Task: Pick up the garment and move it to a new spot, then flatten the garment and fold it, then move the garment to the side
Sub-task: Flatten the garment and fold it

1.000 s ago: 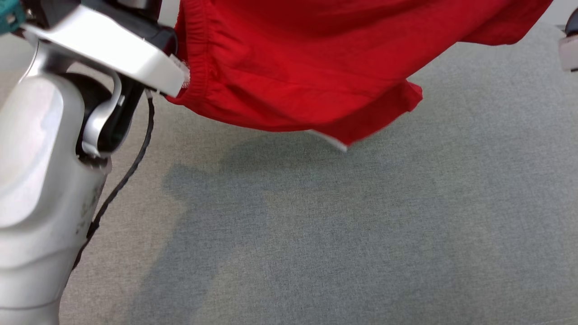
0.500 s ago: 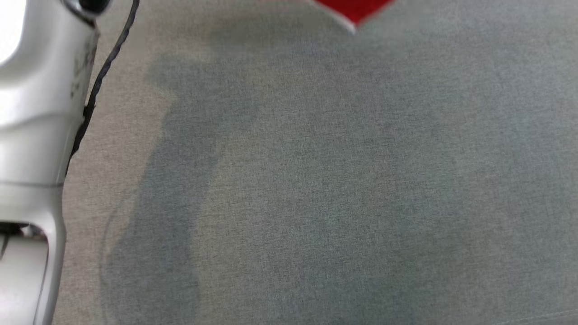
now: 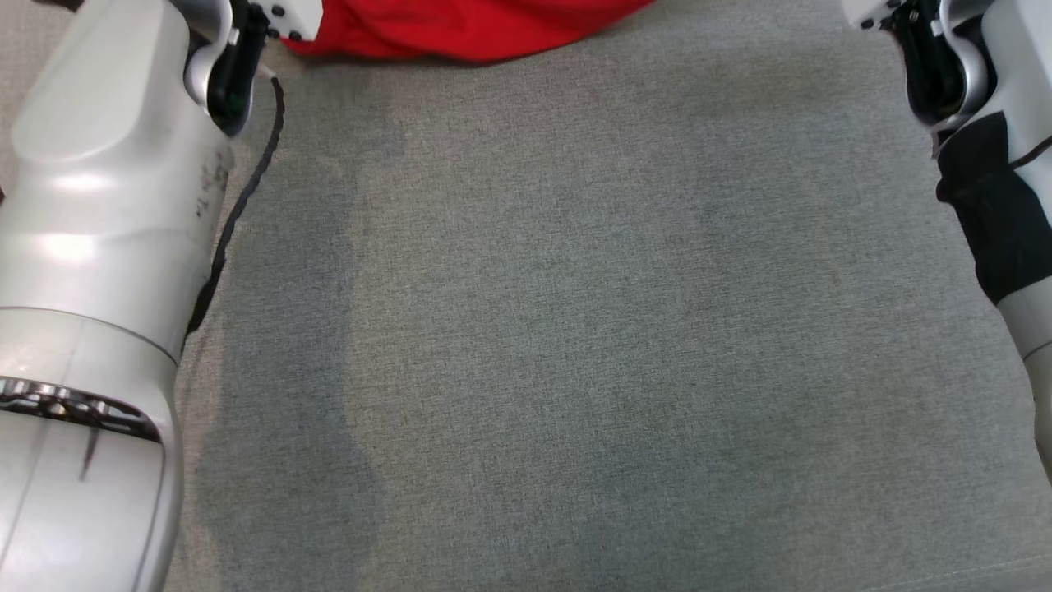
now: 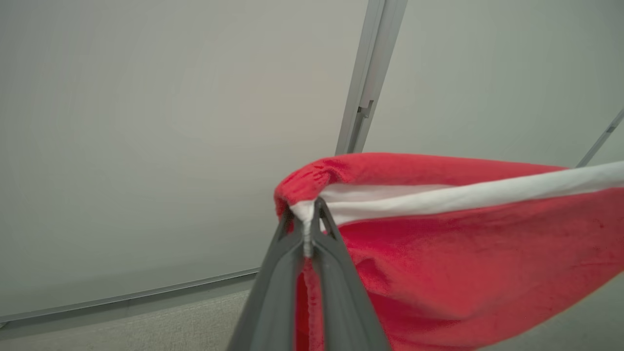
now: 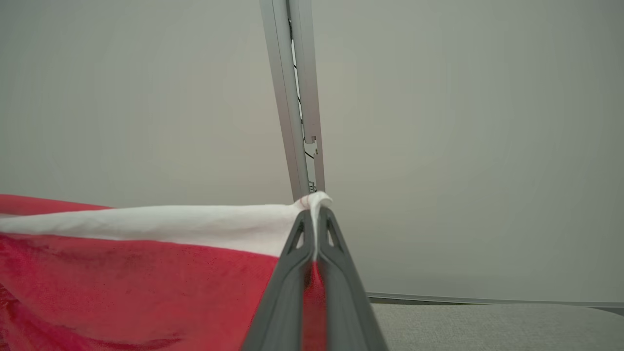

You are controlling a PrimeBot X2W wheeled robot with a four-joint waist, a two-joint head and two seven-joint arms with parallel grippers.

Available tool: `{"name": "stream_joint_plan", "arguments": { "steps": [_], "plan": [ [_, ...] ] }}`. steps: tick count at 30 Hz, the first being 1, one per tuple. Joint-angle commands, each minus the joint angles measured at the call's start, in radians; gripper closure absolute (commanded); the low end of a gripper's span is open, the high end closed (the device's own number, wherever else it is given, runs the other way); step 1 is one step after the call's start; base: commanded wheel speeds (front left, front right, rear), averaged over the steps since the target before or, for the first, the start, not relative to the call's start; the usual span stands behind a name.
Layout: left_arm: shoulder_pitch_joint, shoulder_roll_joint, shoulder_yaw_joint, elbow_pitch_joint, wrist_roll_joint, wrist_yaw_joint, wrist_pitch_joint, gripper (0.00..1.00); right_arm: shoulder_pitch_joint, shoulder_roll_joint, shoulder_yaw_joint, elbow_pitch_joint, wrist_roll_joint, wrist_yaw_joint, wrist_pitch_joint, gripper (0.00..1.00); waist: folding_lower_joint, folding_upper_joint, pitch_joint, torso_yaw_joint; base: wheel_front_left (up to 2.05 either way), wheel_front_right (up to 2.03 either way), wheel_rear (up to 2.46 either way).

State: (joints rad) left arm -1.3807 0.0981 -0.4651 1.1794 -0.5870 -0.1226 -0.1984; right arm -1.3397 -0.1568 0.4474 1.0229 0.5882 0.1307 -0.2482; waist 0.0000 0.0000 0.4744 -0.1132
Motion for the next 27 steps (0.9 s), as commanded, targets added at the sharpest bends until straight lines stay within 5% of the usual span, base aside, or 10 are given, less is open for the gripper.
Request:
{"name": "stream_joint_plan", "arguments": {
  "steps": [1, 11, 20, 27],
  "plan": [
    [0.018, -0.003, -0.006, 0.018, 0.005, -0.004, -0.016, 1.0, 0.027, -0.008, 0.015, 0.01, 0.021, 0.0, -0.011, 1.0, 0.0, 0.0, 0.009, 0.003, 0.0, 0.0, 0.0],
    [0.272, -0.038, 0.001, -0.005, -0.045, -0.009, -0.067, 1.0, 0.336, -0.055, 0.099, -0.157, 0.143, 0.0, -0.018, 1.0, 0.0, 0.0, -0.034, 0.035, 0.0, 0.0, 0.0],
    [0.696, -0.014, 0.037, -0.367, 0.081, 0.003, -0.067, 1.0, 0.762, -0.094, 0.036, -0.451, 0.125, 0.0, -0.018, 1.0, 0.0, 0.0, -0.13, 0.036, 0.0, 0.0, 0.0],
    [1.021, 0.041, 0.046, -0.613, 0.111, 0.057, -0.065, 1.0, 1.075, -0.121, -0.063, -0.655, 0.06, 0.0, -0.018, 1.0, 0.0, 0.0, -0.227, 0.036, 0.0, 0.0, 0.0]
  ]
}}
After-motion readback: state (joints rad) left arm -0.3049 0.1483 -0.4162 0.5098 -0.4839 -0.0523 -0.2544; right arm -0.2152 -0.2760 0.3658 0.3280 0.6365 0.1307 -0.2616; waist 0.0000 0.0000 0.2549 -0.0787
